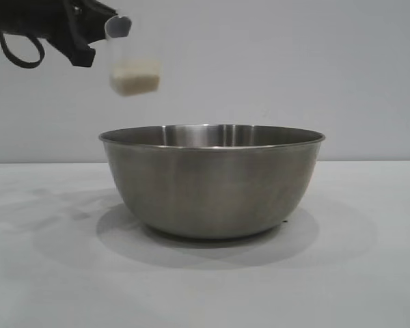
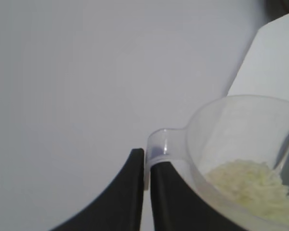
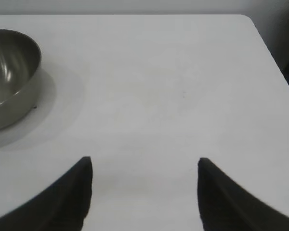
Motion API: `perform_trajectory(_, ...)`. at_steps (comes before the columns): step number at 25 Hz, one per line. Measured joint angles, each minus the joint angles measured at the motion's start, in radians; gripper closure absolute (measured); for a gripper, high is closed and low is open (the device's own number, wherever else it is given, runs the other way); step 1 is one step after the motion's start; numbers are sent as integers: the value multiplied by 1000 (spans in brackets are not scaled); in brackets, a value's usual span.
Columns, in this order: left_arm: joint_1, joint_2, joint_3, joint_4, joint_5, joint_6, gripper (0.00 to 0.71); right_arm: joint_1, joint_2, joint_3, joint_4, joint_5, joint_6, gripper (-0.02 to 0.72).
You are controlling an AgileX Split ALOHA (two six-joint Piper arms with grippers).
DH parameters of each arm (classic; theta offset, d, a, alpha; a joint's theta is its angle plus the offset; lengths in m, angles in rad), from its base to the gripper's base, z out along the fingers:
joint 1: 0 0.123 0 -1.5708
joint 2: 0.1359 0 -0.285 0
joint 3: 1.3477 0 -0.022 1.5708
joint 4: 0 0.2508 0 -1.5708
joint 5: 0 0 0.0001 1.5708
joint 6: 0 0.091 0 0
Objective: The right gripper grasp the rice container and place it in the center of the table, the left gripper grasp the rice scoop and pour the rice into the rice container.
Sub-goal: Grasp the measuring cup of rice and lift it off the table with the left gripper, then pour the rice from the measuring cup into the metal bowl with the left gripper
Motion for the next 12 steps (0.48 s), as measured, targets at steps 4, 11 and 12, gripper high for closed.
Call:
perform_trajectory(4, -21, 0, -20, 49, 0, 103, 710, 0, 0, 0, 0, 0, 0, 261)
perform_trajectory(11, -111, 0, -24, 111, 0, 457, 710, 0, 0, 0, 0, 0, 0, 261)
perform_trajectory(12, -121, 0, -24, 112, -2, 499, 710, 0, 0, 0, 0, 0, 0, 261)
